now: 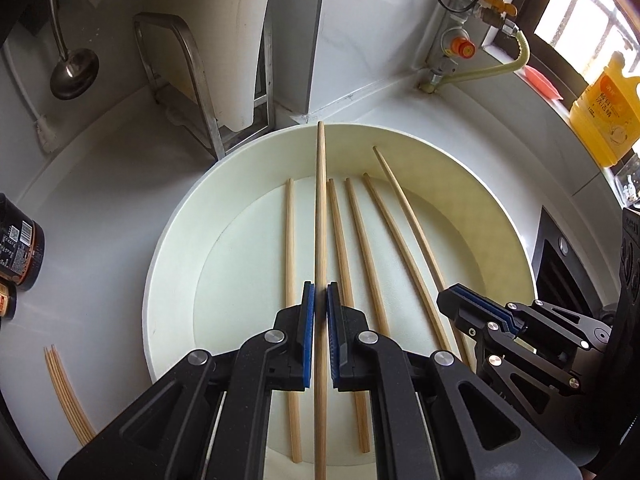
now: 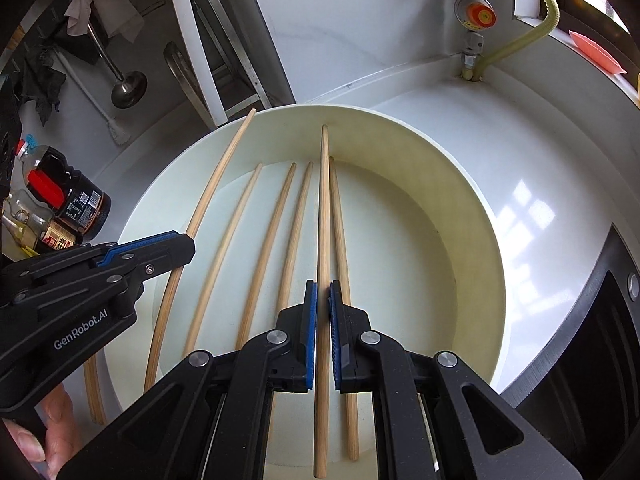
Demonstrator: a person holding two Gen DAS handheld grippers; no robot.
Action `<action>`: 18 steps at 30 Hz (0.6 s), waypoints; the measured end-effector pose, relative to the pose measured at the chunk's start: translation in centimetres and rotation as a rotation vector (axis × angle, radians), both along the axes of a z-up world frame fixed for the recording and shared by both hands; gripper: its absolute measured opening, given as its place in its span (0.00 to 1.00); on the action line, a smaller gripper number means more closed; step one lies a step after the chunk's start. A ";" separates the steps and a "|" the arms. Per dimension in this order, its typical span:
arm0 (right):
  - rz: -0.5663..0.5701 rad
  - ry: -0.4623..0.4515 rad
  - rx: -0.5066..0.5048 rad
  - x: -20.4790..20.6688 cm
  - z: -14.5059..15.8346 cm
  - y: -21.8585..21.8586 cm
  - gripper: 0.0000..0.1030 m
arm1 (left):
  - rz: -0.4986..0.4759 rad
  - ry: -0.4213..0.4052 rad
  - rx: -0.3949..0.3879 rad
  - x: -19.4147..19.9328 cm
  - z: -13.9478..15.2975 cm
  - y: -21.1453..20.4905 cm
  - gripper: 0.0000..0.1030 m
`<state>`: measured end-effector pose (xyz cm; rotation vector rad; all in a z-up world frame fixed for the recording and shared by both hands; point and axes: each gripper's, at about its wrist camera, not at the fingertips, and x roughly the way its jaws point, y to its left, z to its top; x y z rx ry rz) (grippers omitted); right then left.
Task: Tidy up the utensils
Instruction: 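Lower both chopsticks into the white basin and open both grippers, then withdraw both open grippers from the basin back to the chopstick bundle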
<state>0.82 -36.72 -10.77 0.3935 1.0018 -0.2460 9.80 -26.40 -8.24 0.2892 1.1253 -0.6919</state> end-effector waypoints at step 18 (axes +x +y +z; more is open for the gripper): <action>-0.027 -0.046 -0.038 -2.4 2.4 0.3 0.21 | 0.109 -0.072 0.000 -0.2 3.0 4.8 0.65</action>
